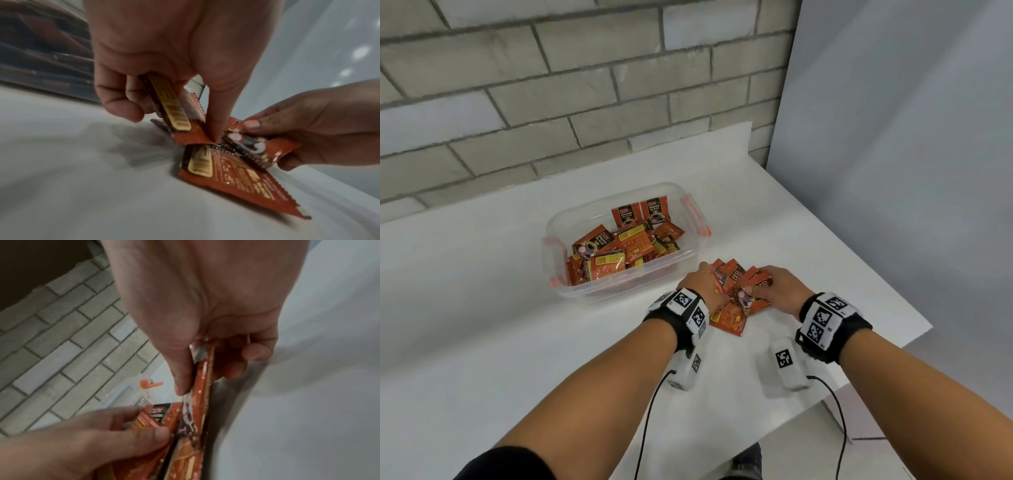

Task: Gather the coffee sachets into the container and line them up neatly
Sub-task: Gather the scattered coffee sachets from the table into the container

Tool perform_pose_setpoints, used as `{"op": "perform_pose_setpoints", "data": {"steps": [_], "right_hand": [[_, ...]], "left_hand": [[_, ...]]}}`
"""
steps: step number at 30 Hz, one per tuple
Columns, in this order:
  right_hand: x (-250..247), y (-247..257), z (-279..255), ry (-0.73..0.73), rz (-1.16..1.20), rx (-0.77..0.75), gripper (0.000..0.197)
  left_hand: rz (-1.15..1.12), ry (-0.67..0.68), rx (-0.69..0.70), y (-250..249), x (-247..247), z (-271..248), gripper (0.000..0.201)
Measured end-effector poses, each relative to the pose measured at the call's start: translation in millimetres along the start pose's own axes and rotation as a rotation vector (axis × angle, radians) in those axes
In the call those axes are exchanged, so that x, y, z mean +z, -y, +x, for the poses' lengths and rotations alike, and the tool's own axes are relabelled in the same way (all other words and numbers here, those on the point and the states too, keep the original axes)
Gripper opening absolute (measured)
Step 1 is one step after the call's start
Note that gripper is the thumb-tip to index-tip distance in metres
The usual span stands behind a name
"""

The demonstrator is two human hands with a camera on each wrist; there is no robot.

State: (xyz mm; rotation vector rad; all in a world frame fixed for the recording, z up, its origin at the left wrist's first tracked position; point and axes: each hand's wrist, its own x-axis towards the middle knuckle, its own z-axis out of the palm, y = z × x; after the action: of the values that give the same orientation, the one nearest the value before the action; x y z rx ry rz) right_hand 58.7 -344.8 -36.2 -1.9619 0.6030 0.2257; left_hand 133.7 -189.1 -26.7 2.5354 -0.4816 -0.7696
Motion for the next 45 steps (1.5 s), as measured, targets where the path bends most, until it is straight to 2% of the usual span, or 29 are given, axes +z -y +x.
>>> {"op": "perform_pose_setpoints", "data": {"steps": [3, 5, 8, 11, 18, 21, 24, 30, 33, 37, 40, 45], "right_hand": [[8.0, 3.2, 7.1, -0.021, -0.160, -0.004, 0.028], [12.8, 6.2, 7.6, -0.037, -0.261, -0.015, 0.027], [18.1, 7.5, 5.2, -0.078, -0.298, -0.039, 0.029], [16.5, 3.7, 5.4, -0.099, -0.224, -0.024, 0.030], [-13.1, -9.3, 5.5, -0.158, 0.235, 0.075, 0.015], [-16.1, -12.8, 3.8, -0.183, 0.280, 0.092, 0.019], [-13.7, -13.6, 3.2, -0.141, 0.274, 0.096, 0.022], [-11.6, -12.0, 0.4, -0.100, 0.309, 0.122, 0.016], [-13.5, -8.2, -2.2, -0.114, 0.333, 0.159, 0.018], [-16.7, 9.6, -10.9, -0.103, 0.340, 0.159, 0.013], [-17.2, 41.6, -15.7, -0.082, 0.354, 0.076, 0.017], [7.4, 111.5, -10.4, 0.003, 0.392, -0.094, 0.021]], "left_hand": [[-0.011, 0.007, -0.025, 7.1, 3.0, -8.9, 0.059], [-0.009, 0.036, -0.004, 10.6, 10.1, -21.4, 0.065], [0.016, 0.051, -0.004, 14.4, 21.8, -33.3, 0.062], [0.015, 0.047, -0.039, 14.4, 28.3, -32.1, 0.064], [0.061, 0.000, -0.045, 3.5, 41.5, -29.4, 0.079], [0.089, -0.001, -0.058, -4.2, 40.8, -26.5, 0.089], [0.073, 0.006, -0.077, -7.8, 36.2, -22.6, 0.093], [0.004, 0.010, -0.052, 3.2, 35.3, -22.8, 0.077], [-0.156, 0.045, -0.042, 19.1, 27.6, -31.3, 0.074], [-0.329, 0.104, -0.027, 43.5, 0.9, -51.7, 0.039], [-0.475, -0.032, 0.008, 55.9, -34.7, -73.0, 0.010], [-0.658, -0.287, 0.085, 68.0, -100.0, -106.8, 0.020]]}}
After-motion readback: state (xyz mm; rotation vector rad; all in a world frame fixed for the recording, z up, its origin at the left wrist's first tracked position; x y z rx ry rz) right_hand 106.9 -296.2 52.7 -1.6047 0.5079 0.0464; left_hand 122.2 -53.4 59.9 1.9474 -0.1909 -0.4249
